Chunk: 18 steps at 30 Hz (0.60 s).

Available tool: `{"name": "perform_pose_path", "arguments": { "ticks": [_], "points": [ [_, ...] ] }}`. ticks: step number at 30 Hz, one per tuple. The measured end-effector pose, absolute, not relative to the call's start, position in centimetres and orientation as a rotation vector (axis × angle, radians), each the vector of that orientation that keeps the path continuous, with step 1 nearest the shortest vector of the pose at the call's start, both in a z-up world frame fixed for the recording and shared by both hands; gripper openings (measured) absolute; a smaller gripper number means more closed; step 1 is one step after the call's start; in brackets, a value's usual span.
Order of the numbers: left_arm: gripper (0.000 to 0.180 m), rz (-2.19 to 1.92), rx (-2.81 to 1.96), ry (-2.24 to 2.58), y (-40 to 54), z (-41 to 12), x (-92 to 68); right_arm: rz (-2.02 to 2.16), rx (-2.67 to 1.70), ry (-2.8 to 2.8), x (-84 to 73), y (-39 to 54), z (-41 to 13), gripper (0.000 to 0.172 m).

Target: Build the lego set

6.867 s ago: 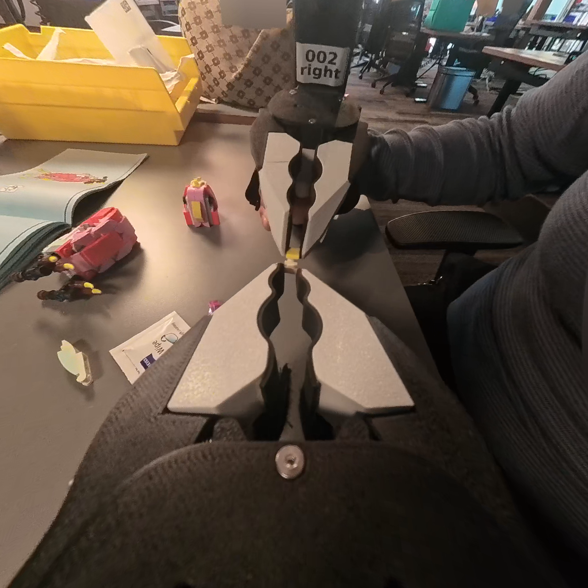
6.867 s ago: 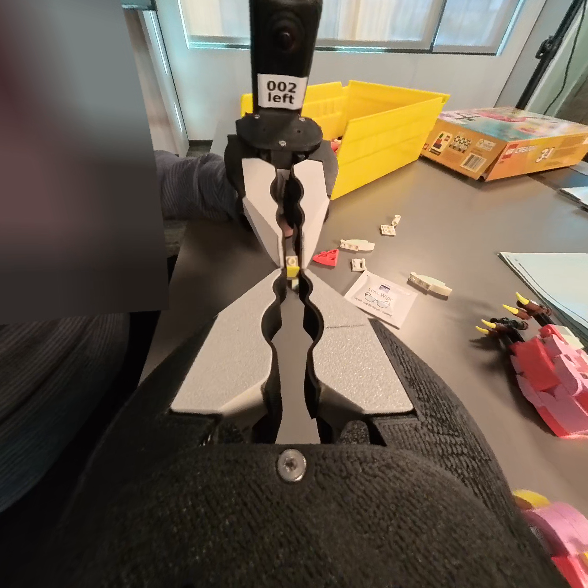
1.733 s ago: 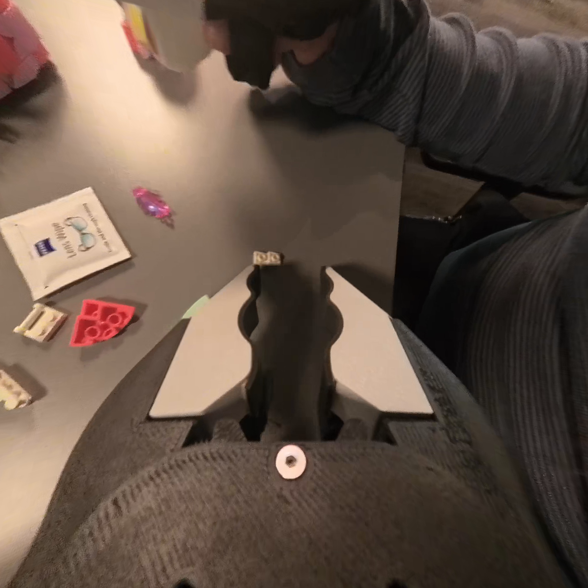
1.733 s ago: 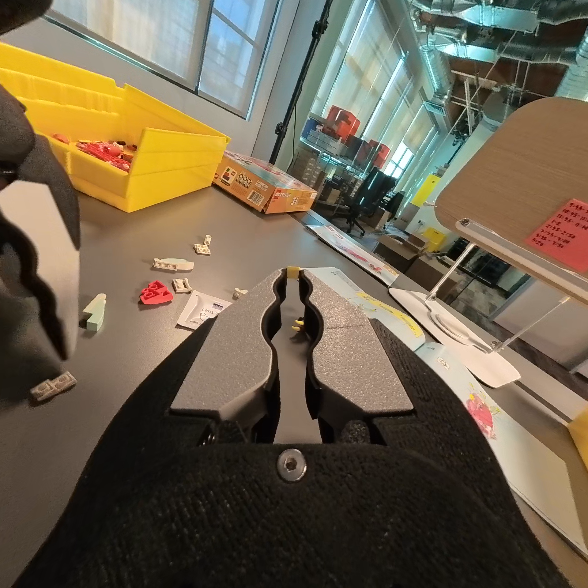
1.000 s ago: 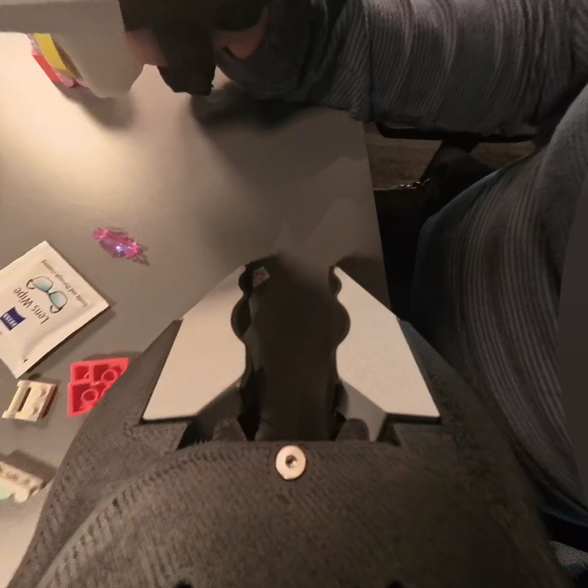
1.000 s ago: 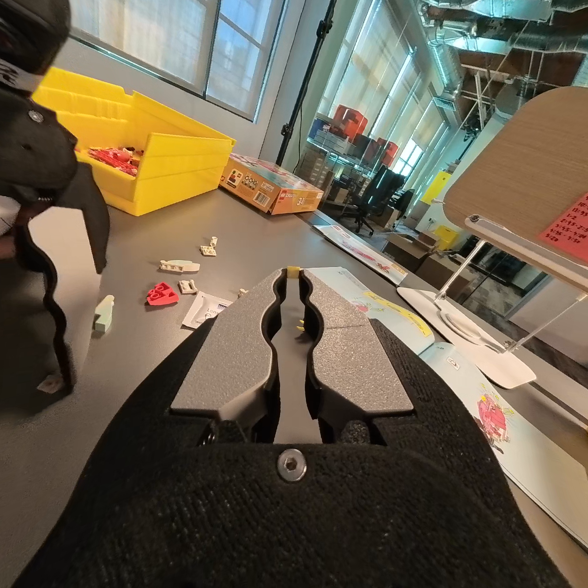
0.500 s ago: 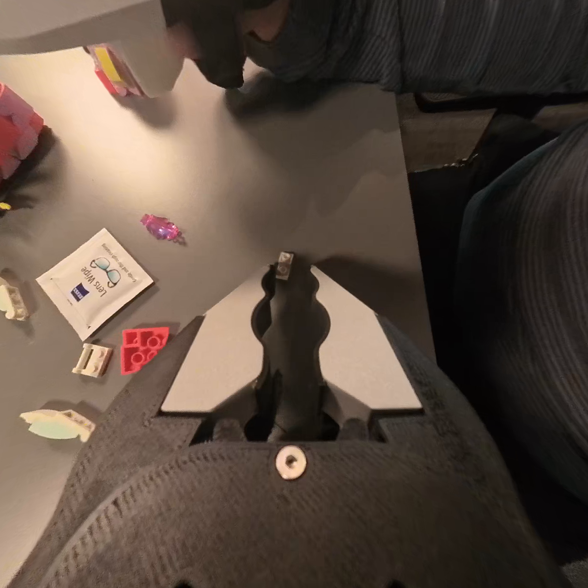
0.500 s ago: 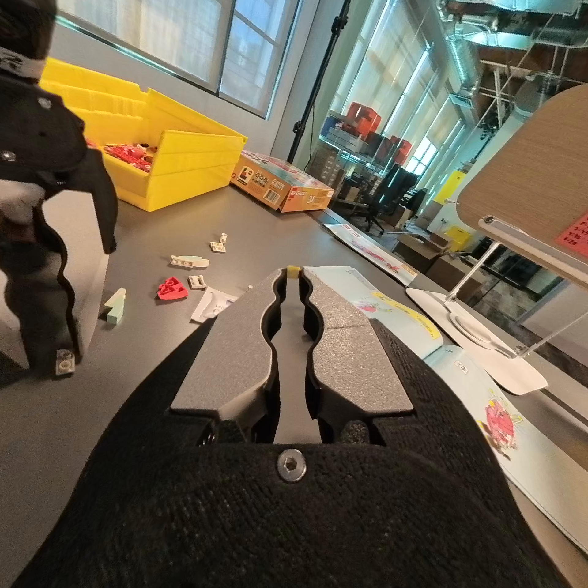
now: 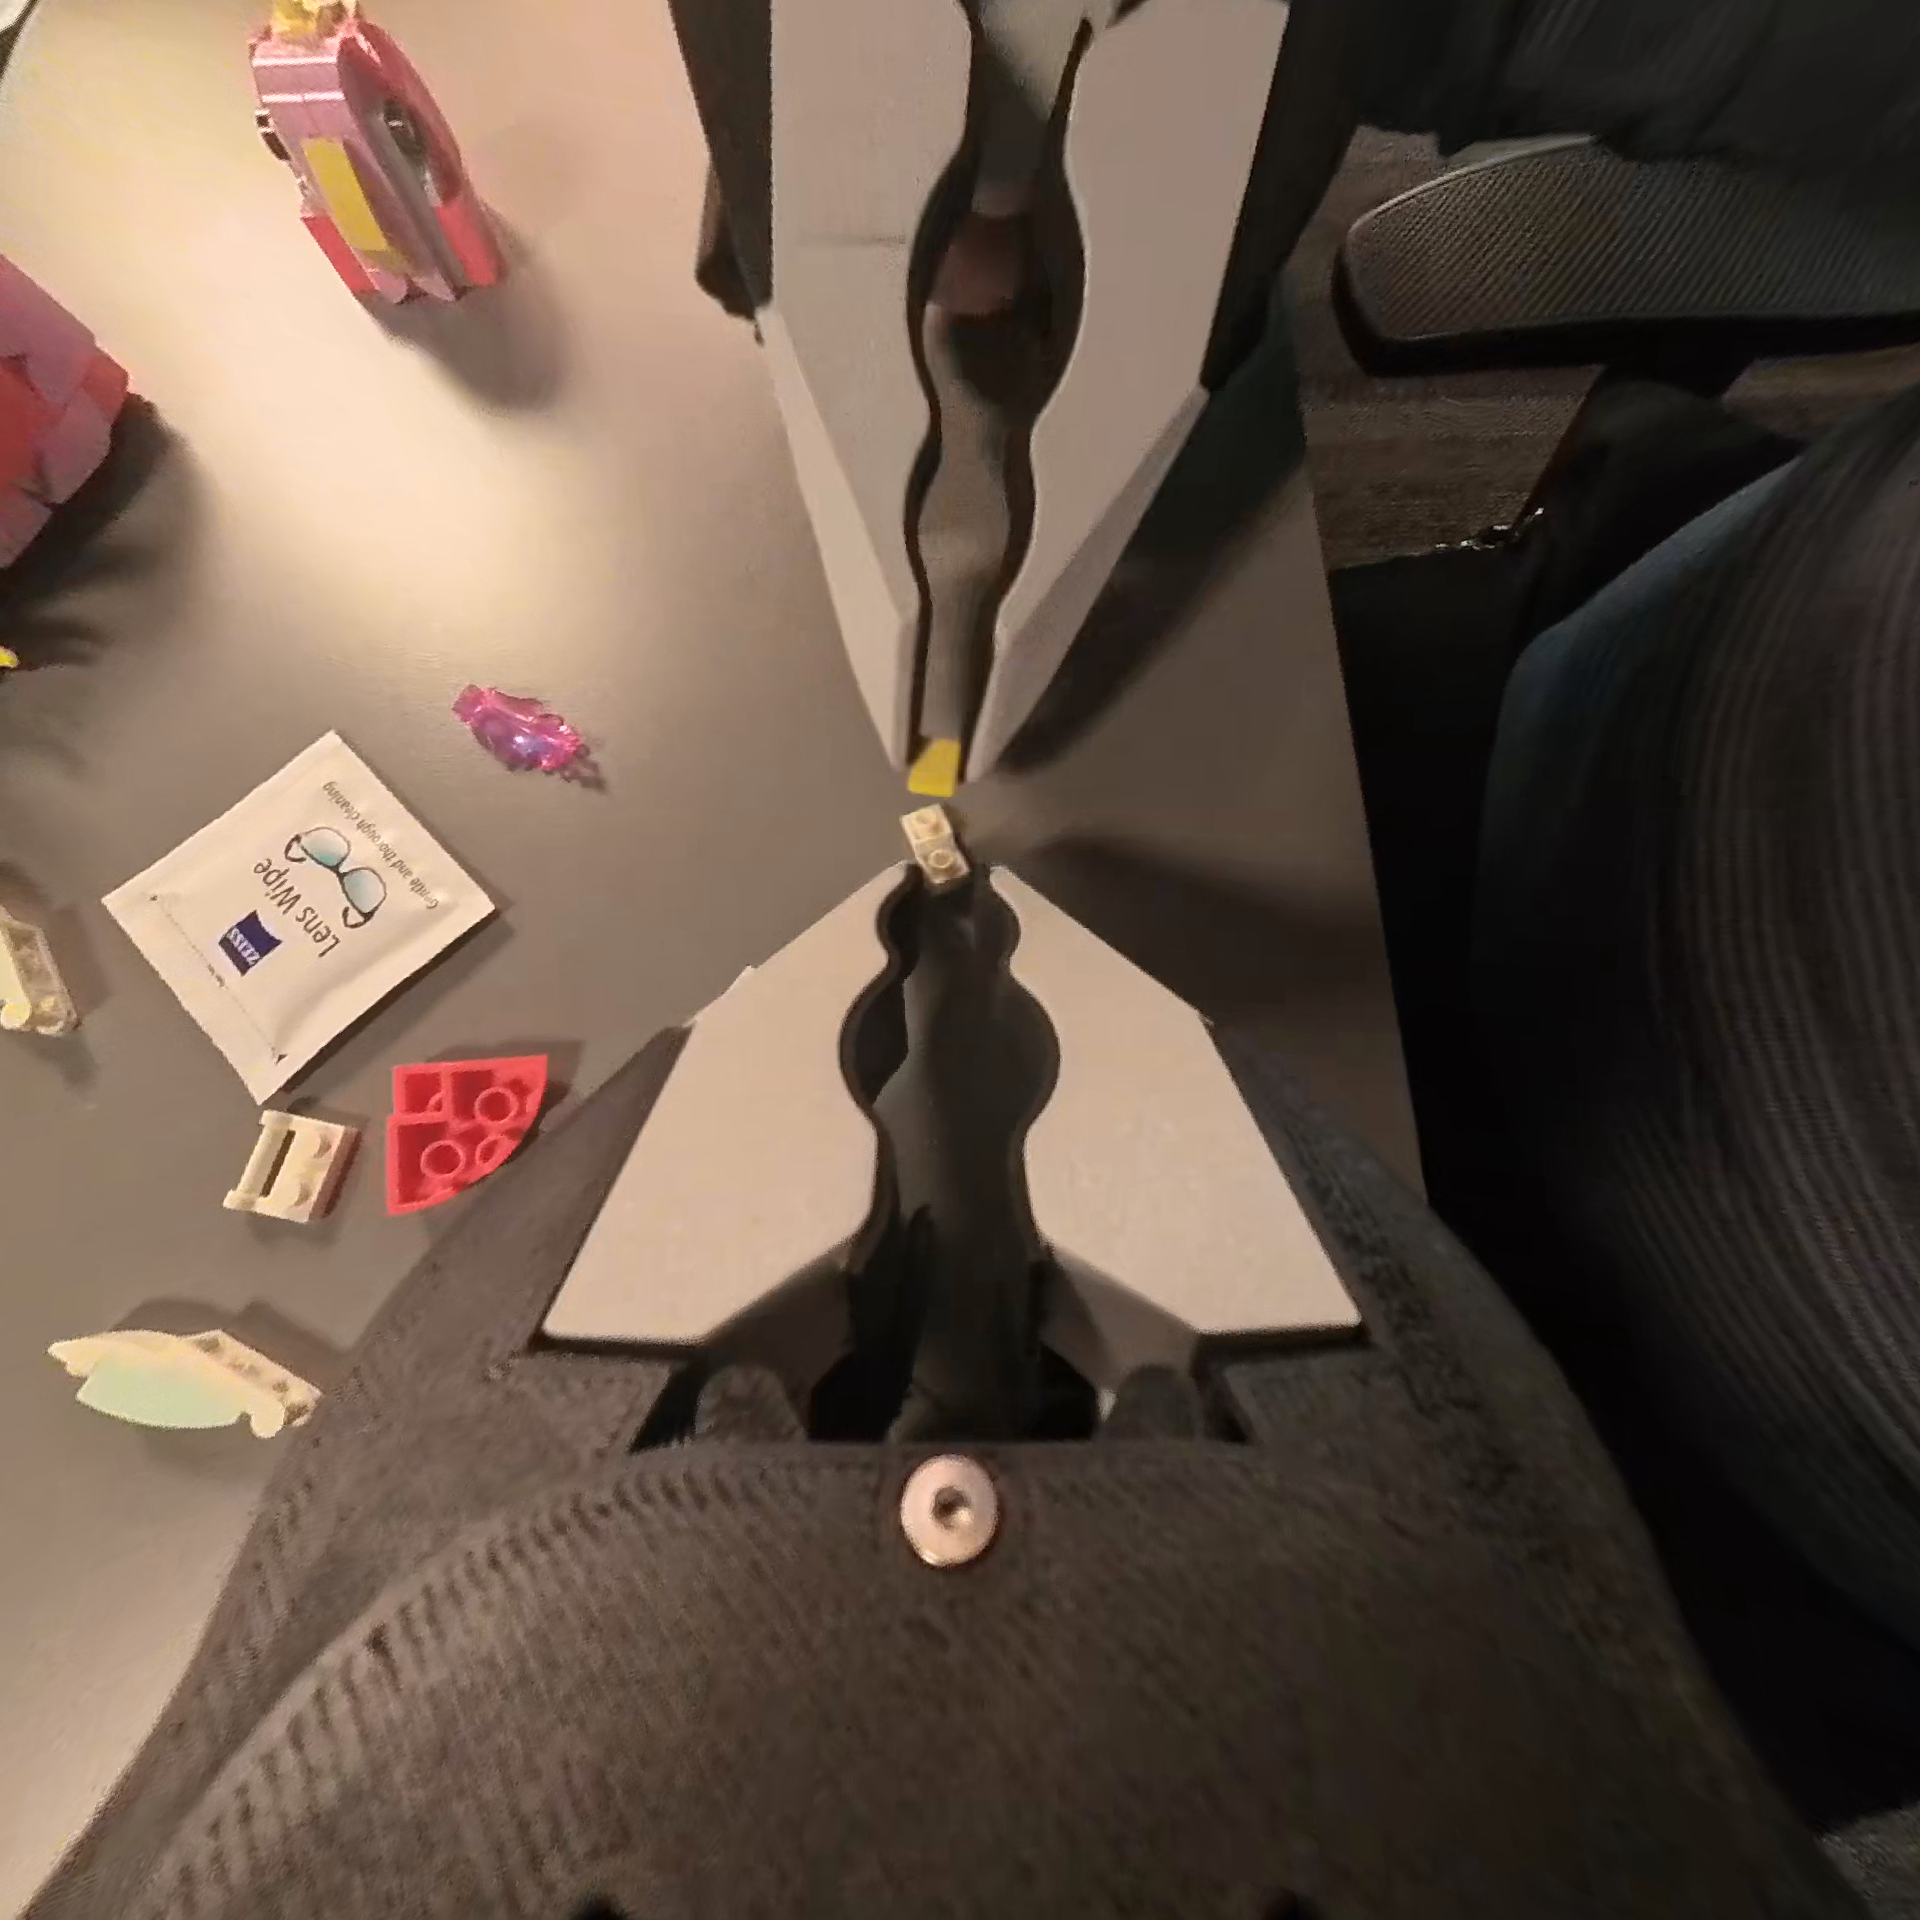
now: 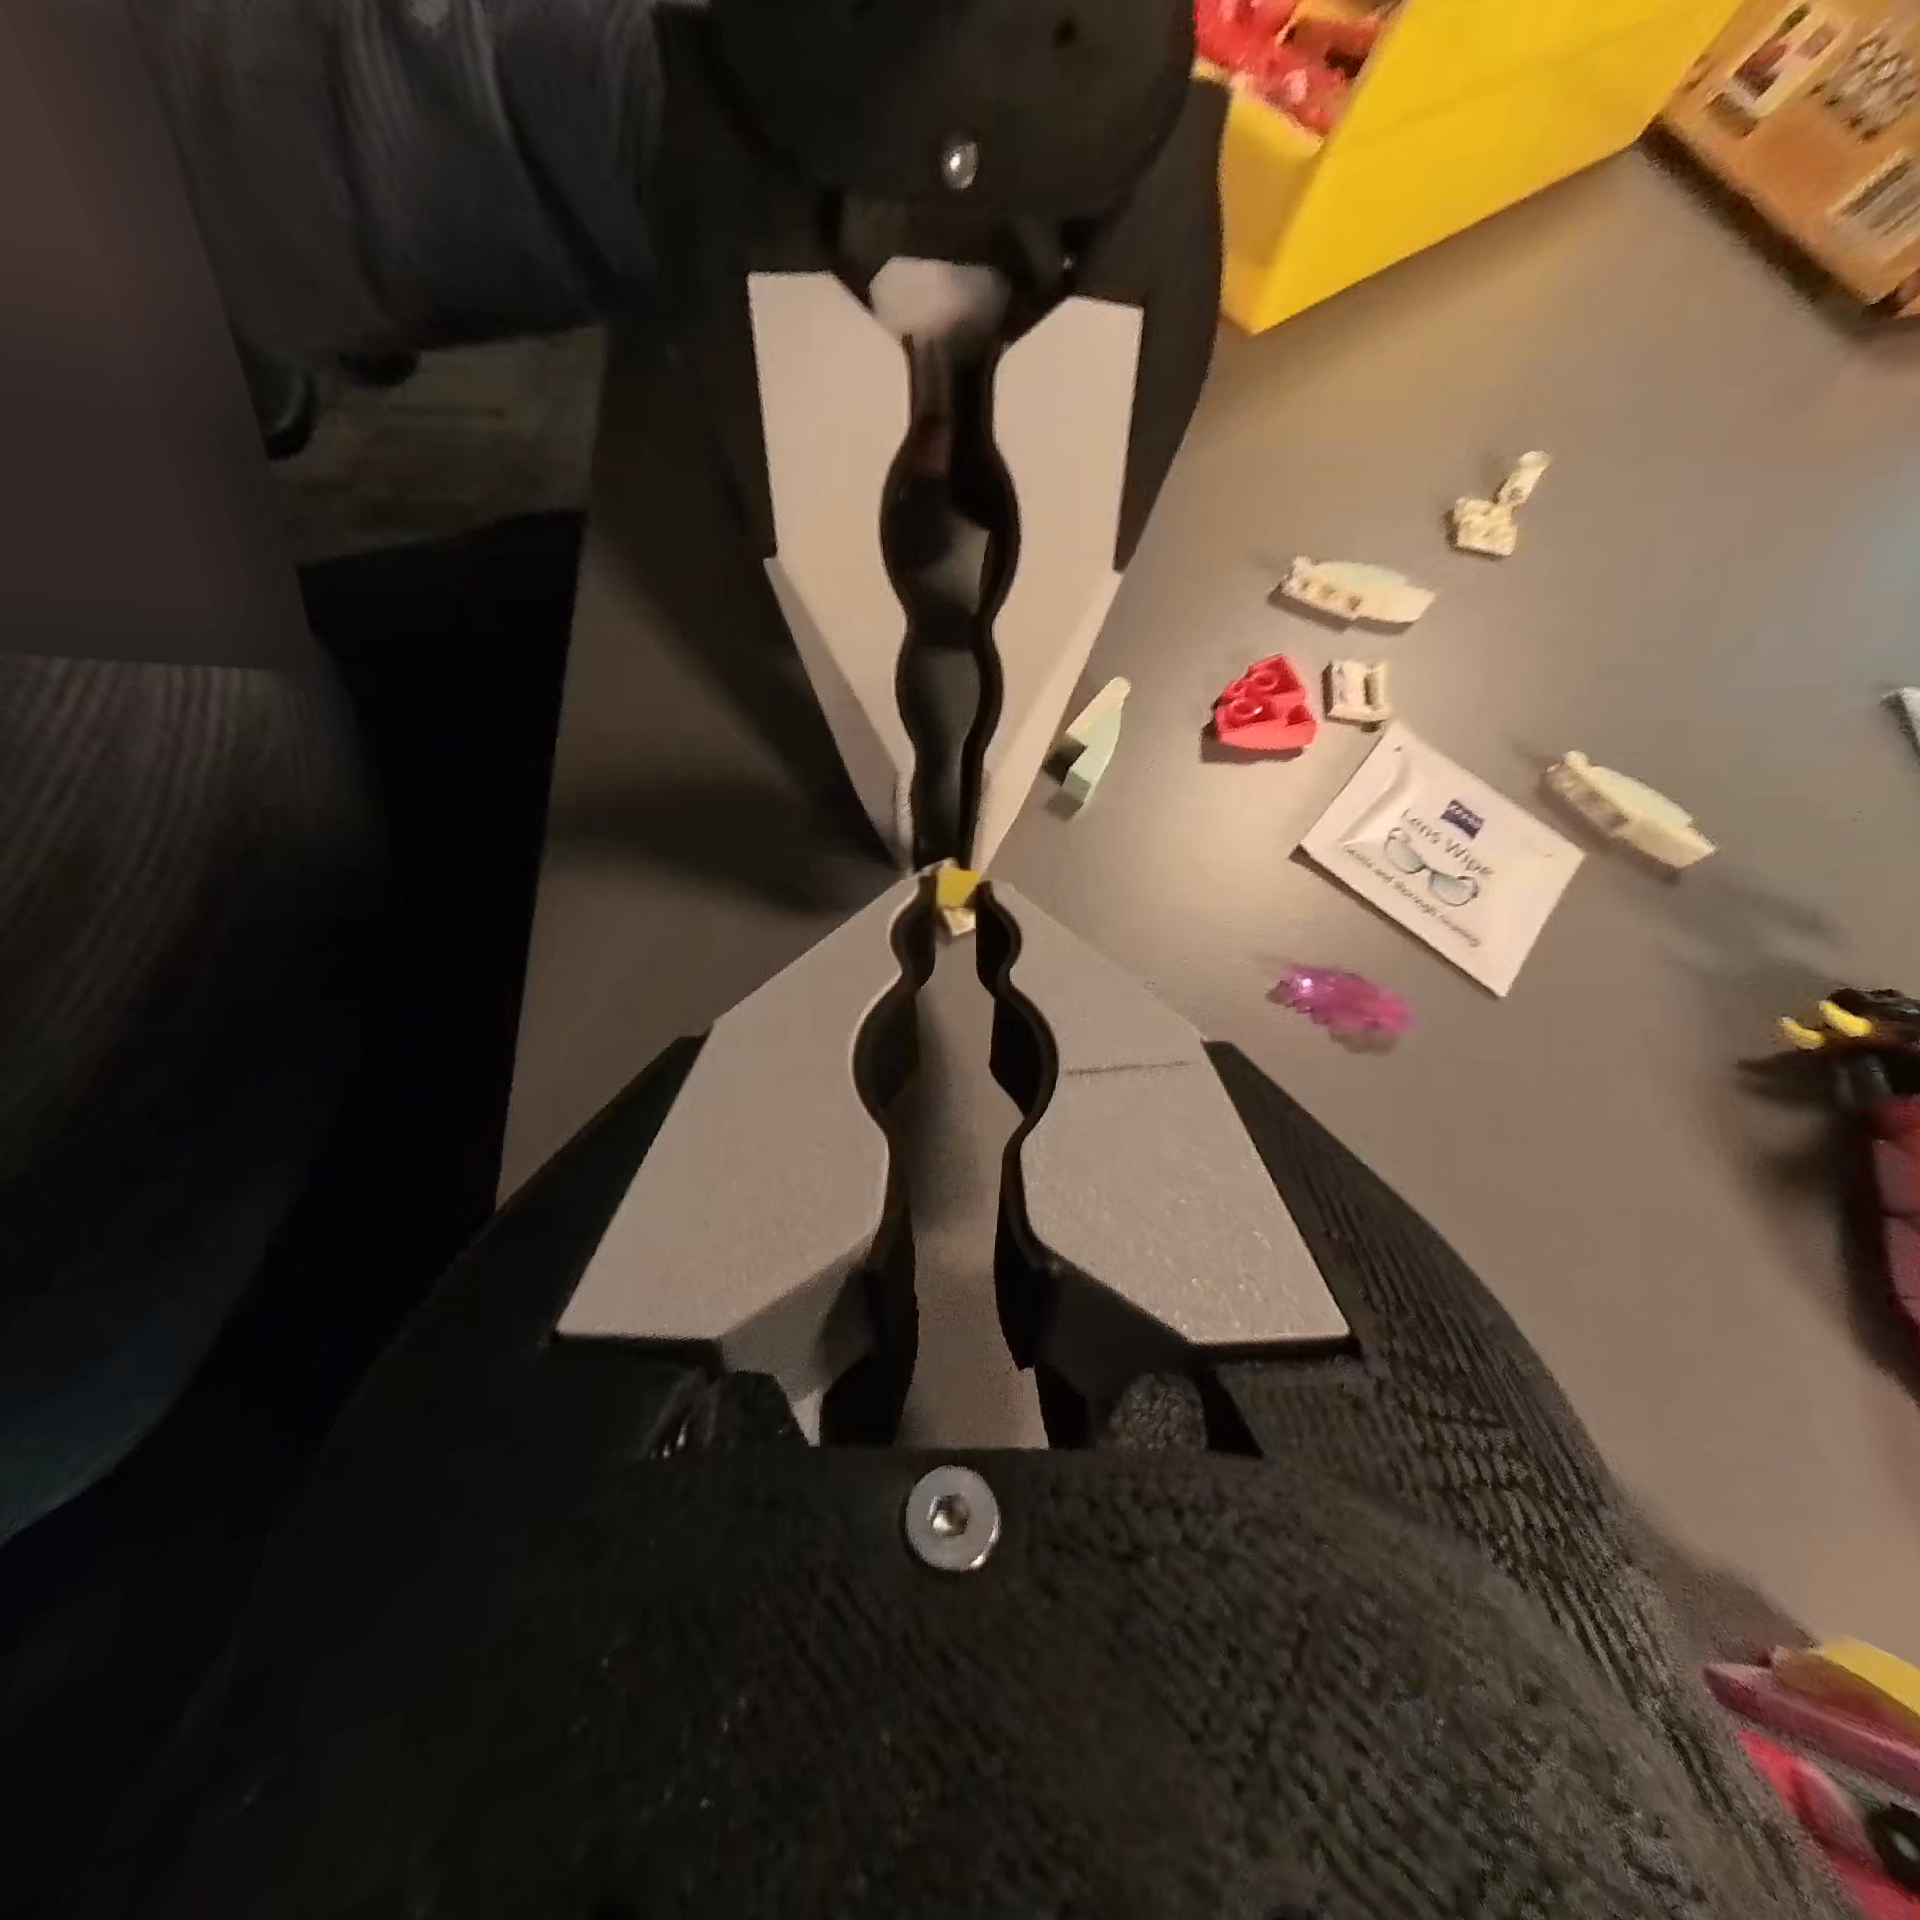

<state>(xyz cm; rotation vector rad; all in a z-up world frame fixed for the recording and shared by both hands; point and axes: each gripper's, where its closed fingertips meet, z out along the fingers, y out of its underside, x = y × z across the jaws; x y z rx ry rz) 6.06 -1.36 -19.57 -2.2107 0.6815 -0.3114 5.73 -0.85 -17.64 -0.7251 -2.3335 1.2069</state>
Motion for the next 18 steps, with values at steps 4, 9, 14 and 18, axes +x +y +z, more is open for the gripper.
{"name": "perform_pose_path", "arguments": {
  "ticks": [4,9,14,18],
  "points": [
    [0.008,-0.328,-2.213,0.681,-1.3,-19.6,6.1,1.209,-0.750,-2.384,6.1,-0.9,-18.1,0.006],
    [0.008,-0.321,-2.210,0.680,-1.2,-19.6,6.1,1.218,-0.763,-2.395,5.8,-0.3,-18.2,0.006],
    [0.028,-0.326,-2.229,0.604,-1.2,-19.5,5.8,1.250,-0.790,-2.371,5.6,0.2,-17.9,0.006],
    [0.020,-0.254,-2.224,0.592,-1.0,-19.5,6.1,1.272,-0.790,-2.367,5.6,0.1,-17.8,0.006]
  ]
}}
